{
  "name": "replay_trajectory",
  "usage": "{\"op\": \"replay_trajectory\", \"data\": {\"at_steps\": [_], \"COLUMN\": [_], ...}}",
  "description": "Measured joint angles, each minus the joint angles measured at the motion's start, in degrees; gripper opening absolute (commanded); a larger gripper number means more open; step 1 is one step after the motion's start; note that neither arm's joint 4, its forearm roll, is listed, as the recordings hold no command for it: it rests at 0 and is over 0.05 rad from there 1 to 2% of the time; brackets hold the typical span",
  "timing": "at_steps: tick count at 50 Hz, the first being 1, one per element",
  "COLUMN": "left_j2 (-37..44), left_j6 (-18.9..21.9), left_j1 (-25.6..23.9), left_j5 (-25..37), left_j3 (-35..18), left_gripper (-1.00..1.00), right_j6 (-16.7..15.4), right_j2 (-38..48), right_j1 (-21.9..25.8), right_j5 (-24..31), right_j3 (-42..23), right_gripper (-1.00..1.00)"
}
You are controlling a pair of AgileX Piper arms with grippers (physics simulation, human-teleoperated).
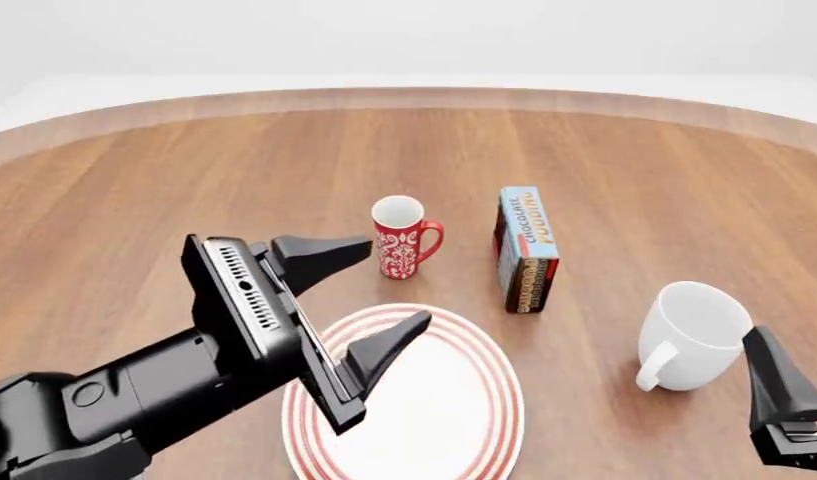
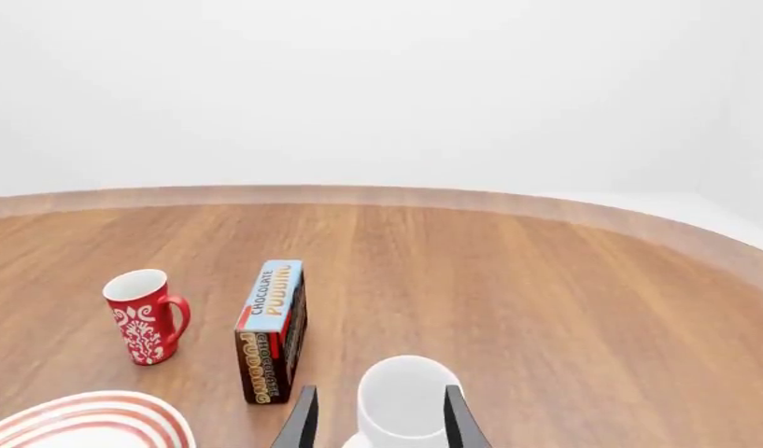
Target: Pick up the white mug and put it on the plate, and put the chocolate pudding to the right of the plate.
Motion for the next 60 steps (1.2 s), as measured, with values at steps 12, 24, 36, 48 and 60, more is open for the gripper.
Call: {"op": "replay_trajectory", "data": {"at_steps": [12,24,36,48,60], "left_j2": [4.6,8.9,12.2,15.7,18.7], "left_j6": [-0.1,-0.7,-1.7,-2.1,-2.3], "left_j1": [-2.5,-4.3,-5.6,-6.9,-7.9], "left_j5": [-0.5,-1.2,-1.0,0.1,1.1], "left_j3": [-2.4,-4.4,-6.4,-9.4,-12.1], "left_gripper": [1.0,1.0,1.0,1.0,1.0], "right_j6": [0.0,0.0,0.0,0.0,-0.1], "right_j2": [0.0,0.0,0.0,0.0,-0.1], "right_j1": [0.0,0.0,0.0,0.0,-0.3], "right_j5": [0.0,0.0,0.0,0.0,0.0], "right_j3": [0.0,0.0,0.0,0.0,0.0], "right_gripper": [1.0,1.0,1.0,1.0,1.0]}}
